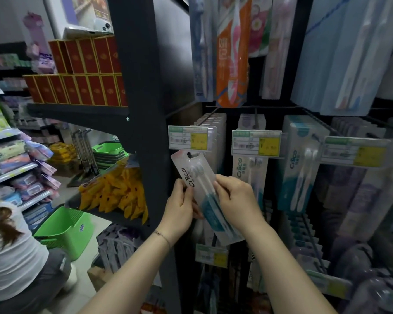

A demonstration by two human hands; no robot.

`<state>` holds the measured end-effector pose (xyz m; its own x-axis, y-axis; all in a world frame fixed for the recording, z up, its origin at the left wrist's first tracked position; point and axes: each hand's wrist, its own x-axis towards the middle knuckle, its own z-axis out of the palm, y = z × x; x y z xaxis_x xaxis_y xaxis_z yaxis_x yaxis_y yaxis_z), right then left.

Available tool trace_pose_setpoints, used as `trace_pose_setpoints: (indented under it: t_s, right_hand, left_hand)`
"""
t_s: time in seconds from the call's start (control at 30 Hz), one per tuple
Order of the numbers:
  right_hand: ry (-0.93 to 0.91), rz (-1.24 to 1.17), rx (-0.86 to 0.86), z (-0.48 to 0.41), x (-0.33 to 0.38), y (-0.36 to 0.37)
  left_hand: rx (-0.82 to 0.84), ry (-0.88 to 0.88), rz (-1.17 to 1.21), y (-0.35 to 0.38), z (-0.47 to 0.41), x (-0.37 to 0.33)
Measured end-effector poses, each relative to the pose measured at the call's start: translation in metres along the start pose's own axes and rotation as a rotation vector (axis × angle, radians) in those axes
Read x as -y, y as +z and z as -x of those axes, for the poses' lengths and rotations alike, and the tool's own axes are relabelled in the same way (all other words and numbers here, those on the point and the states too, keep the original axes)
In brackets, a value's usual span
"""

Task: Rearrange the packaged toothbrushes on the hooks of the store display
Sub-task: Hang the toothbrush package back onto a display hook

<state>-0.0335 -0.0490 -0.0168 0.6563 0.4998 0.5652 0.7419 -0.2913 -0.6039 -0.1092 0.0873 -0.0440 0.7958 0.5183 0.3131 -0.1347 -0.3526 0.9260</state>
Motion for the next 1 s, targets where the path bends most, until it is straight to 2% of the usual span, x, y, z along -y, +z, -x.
trace_pose_setpoints:
  t_s: [0.17,0.33,0.67,0.83,1.0]
  right_hand:
    - [-0.014,0.042,-0.034,-0.014,0.012,-0.002]
    - [0.073,0.039,-0.051,-0.018,0.018,-0.006]
    - [0.170,-0.098,-0.058,-0.007,0.010,0.002]
    - [0.201,-0.009,-0.033,0.001,0.006,-0.001]
    - [0.116,0.213,0.020,0.018,0.004,-0.010]
  left_hand:
    - [-0.079,0.021,0.030,0.002,-0.006,-0.013]
    - [-0.060,0.053,0.017,-0.001,-0.008,-0.030]
    - [-0.069,0.074,-0.183,0.000,0.004,-0.024]
    - [-0.124,0.057,-0.301,-0.003,0.012,-0.021]
    - [-0.159,0.052,-0.430,-0.003,0.021,-0.013]
